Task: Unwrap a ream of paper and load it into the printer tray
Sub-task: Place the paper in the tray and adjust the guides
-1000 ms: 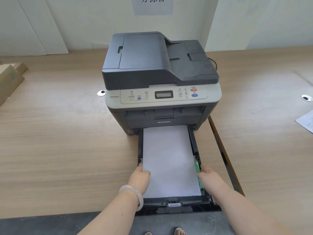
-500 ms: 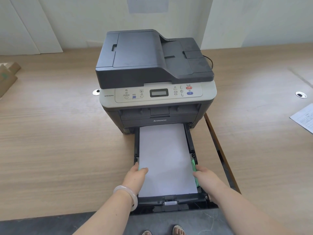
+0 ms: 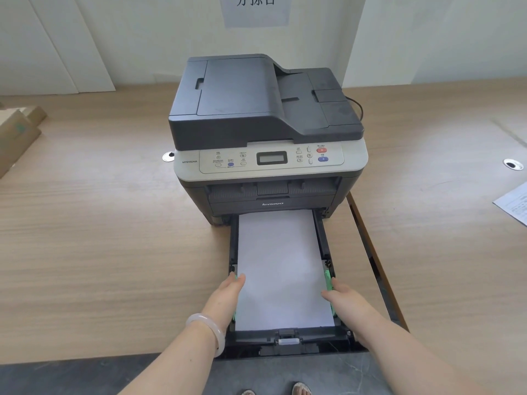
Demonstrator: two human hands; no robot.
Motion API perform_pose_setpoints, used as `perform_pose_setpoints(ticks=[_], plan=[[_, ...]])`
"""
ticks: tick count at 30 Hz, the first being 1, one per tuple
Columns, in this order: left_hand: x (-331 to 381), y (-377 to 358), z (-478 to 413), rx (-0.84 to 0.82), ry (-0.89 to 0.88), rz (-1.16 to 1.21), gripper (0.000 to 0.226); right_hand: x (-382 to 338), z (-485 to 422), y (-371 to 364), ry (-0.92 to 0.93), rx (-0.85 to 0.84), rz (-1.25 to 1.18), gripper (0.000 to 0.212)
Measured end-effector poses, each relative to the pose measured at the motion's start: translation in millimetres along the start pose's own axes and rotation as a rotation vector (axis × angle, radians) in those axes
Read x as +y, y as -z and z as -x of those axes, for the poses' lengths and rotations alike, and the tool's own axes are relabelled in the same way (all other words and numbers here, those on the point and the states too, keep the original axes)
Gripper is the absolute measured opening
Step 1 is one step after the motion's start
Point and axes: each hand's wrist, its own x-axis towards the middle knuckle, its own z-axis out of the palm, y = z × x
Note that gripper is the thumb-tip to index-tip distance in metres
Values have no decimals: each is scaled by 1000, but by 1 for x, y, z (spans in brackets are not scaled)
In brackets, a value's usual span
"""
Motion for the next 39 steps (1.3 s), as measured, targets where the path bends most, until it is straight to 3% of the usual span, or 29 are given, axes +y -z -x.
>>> perform_pose_setpoints(ticks=[5,9,12,16,19,22,25,31,39], plan=[[-3,5,9,79,-119,-16,53,-2,7,10,67,34,-2,56],[-6,18,20,63,-240,-143,50,13,12,24,164,42,152,65],[-19,38,28,-1,-247,-407,68,34,21,38,183,0,317,82],[-36,55,30,-196,-325,-793,125,62,31,53,294,-147,552,111],[-37,59,31,-291,-434,-1189,129,74,32,59,337,-146,683,116],[-42,66,25,-260,-482,-1466,117,82,24,62,384,-40,712,94],[-45,74,18,-173,-509,-1442,102,81,15,65,406,-30,744,89],[-27,72,-2,0,-564,-1350,101,62,-10,67,419,84,663,78],[14,70,-39,323,-602,-1143,128,18,-60,74,418,228,548,116]])
